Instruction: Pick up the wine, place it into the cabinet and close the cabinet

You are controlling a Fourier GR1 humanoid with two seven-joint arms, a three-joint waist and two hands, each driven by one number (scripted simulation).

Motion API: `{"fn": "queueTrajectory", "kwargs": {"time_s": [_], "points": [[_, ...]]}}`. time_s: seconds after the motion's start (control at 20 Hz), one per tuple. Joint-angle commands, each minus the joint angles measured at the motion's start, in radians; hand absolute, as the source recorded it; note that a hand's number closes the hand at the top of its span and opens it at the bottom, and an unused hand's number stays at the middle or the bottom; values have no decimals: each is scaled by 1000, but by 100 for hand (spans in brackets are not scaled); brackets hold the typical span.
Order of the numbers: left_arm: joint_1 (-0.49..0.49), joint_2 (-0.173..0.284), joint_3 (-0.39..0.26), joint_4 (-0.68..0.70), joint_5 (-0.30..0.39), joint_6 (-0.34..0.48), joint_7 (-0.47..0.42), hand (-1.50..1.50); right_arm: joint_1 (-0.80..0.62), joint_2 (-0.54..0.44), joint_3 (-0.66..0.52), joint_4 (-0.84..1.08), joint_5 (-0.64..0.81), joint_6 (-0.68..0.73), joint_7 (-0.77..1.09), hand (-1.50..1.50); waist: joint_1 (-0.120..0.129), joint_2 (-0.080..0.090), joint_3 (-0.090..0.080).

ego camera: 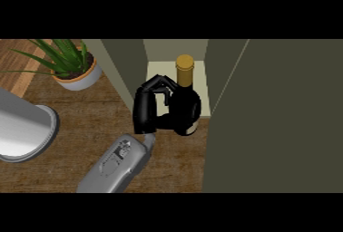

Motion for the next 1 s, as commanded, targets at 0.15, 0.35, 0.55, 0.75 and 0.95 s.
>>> {"fn": "queueTrajectory", "kwargs": {"time_s": [0.15,0.35,0.55,0.75,0.95], "points": [[46,-1,47,17,46,-52,-76,150,-7,-31,-66,-100,-116,-6,68,-150,7,0,0],[-90,14,146,206,73,-136,-87,150,-1,7,-27,-24,-45,9,-29,-150,3,3,0],[-173,-1,155,242,74,-127,-6,150,-23,-4,-53,-73,-95,-21,42,-150,1,1,0],[-196,4,206,297,119,-159,-57,150,-10,-9,-49,-134,-124,-23,89,-150,-5,1,0],[-279,-1,186,441,122,-136,-77,150,16,-4,-53,-84,-109,0,46,-150,-11,4,0]]}}
